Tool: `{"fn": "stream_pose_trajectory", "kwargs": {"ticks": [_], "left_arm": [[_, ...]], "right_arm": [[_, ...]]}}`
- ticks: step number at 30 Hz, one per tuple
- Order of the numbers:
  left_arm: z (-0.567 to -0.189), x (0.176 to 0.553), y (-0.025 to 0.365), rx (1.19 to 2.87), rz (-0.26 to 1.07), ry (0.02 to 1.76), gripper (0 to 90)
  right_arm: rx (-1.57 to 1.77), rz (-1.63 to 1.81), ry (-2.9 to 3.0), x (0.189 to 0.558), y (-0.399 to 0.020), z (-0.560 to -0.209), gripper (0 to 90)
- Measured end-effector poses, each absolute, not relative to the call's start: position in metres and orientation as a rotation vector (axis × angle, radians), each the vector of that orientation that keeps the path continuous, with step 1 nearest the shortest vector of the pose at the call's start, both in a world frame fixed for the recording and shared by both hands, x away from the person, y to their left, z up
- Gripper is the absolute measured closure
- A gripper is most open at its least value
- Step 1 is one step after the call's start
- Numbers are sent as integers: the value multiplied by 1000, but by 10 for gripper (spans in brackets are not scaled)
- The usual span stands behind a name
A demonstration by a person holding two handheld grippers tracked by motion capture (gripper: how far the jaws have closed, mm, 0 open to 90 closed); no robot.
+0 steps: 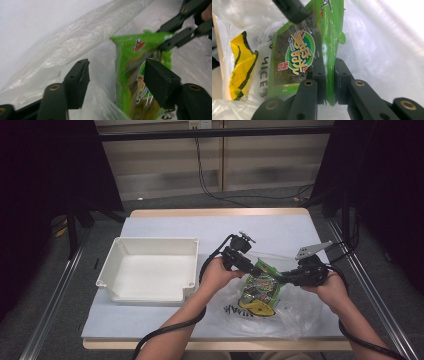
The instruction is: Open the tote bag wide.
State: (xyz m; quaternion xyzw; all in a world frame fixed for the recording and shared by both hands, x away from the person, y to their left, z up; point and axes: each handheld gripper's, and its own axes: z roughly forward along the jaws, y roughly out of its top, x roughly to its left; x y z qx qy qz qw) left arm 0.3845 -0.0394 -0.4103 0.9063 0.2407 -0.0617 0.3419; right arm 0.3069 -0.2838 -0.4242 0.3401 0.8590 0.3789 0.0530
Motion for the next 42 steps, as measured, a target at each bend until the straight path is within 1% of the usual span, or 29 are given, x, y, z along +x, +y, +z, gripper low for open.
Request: {"fn": "stream_pose_trajectory", "kwargs": {"ticks": [2, 13, 24, 29, 37, 42], "left_arm": [[-410, 384, -38, 2348, -158, 634, 324], [-395, 382, -32, 2351, -123, 573, 254], [-383, 381, -39, 2424, -99, 492, 240], [-378, 380, -45, 2443, -104, 486, 242], [-374, 380, -54, 2487, -111, 449, 252], [-374, 379, -60, 2522, -103, 423, 281]], "right_arm": [[1012, 1125, 2599, 306, -283, -418, 822], [875, 976, 2588, 303, -272, -396, 819], [735, 908, 2579, 299, -262, -386, 816], [692, 897, 2573, 297, -261, -384, 812], [659, 879, 2570, 295, -259, -383, 802], [651, 878, 2575, 295, -259, -383, 799]]}}
